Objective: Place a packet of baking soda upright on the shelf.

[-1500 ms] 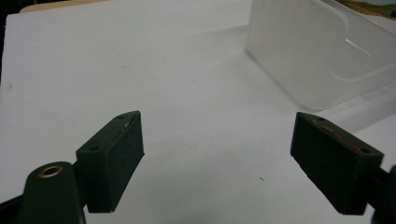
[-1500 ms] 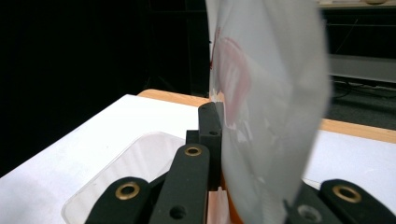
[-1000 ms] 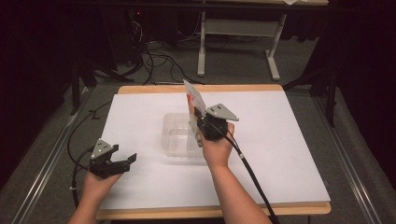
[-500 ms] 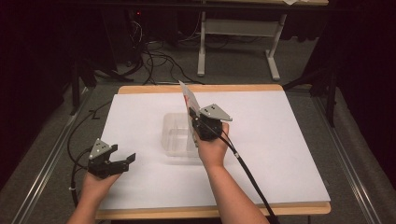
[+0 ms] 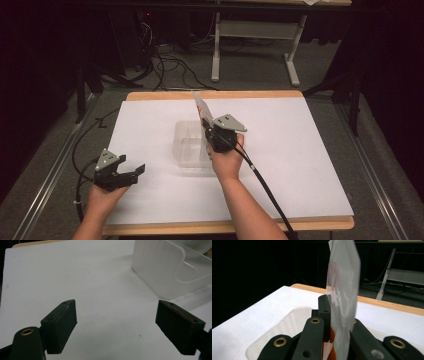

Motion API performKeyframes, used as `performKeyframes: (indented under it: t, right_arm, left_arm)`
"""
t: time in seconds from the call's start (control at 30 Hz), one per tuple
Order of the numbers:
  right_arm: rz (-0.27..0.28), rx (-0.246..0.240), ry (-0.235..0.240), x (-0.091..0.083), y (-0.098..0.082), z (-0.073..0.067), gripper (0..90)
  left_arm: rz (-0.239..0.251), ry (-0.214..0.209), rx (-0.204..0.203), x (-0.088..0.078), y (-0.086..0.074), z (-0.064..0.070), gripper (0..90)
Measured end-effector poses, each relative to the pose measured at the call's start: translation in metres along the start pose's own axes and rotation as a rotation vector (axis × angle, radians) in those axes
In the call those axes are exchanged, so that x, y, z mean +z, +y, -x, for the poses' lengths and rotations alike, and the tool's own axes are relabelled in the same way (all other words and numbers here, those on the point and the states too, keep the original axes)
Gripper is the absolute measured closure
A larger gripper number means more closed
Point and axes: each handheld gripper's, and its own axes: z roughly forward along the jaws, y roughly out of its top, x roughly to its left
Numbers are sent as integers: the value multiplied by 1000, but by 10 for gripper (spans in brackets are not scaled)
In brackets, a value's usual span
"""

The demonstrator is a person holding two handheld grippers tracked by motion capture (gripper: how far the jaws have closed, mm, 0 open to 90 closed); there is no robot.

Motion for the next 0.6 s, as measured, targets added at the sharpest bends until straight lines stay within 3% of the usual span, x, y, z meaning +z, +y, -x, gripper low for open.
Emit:
performKeyframes:
  t: [0.6]
  right_arm:
    - [-6,-9,24,-7,-10,-1,900]
  left_arm:
    - [-2,1,1,2,0,0,175]
